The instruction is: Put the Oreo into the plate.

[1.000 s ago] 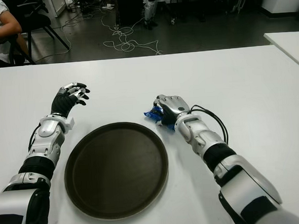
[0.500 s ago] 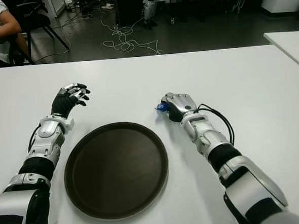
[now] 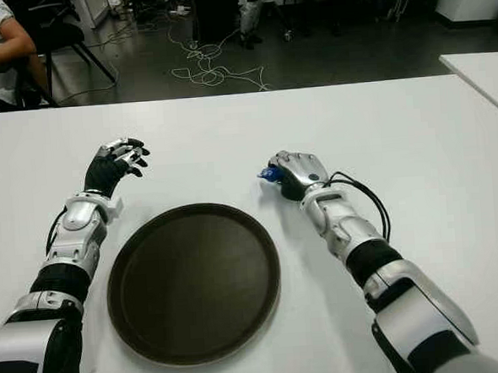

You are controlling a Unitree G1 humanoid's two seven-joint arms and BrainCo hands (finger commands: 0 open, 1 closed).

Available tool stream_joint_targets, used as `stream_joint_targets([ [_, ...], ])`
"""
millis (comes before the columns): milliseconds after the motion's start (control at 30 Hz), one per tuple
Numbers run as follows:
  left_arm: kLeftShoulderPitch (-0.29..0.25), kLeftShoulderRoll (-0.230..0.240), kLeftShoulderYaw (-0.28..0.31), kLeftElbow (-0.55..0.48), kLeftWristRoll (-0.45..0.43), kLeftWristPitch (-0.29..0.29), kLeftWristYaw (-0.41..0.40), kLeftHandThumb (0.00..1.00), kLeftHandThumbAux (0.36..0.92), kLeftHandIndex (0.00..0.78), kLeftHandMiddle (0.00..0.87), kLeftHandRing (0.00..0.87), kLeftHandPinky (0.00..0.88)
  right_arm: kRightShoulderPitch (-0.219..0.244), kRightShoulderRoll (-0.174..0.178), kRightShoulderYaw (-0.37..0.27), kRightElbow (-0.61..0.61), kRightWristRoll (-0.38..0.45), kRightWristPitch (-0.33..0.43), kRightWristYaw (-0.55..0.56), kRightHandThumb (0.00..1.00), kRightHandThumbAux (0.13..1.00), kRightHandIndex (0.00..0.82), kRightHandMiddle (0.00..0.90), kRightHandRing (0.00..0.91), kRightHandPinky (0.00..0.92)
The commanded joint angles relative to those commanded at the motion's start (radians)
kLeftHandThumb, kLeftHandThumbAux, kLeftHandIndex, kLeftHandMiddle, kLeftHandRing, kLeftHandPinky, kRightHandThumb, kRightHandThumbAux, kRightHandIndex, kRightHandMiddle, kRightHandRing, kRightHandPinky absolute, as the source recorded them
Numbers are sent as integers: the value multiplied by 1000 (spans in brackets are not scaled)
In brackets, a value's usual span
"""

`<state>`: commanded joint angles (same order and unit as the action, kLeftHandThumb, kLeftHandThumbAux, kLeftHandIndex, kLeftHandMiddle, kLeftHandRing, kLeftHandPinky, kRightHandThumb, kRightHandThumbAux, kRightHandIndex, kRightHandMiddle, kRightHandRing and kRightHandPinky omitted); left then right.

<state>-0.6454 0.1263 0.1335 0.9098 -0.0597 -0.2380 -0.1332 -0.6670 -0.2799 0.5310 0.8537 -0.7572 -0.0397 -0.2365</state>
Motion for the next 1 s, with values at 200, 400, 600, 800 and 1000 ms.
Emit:
stream_joint_targets([
  [200,-1,0,0,2,2,6,9,833,672,419,465,497,547,7,2,-19,-15,10,2,-8,695,732,424,632,657,675],
  [400,0,1,-1,2,3,3,9,833,673,419,464,492,545,8,3,-33,-19,16,4,-18,696,732,424,634,661,681],
  [600,0,0,-1,3,1,1,5,833,673,419,463,493,551,25,-16,-72,-98,20,14,-47,696,733,423,644,674,693],
  [800,-2,-2,-2,4,3,3,9,834,673,419,463,499,562,58,-41,-111,-210,15,23,-90,695,733,423,651,682,706],
  [1000,-7,0,-4,7,5,7,7,833,672,419,465,500,558,131,-67,-155,-427,-1,13,-155,694,733,424,659,677,686],
])
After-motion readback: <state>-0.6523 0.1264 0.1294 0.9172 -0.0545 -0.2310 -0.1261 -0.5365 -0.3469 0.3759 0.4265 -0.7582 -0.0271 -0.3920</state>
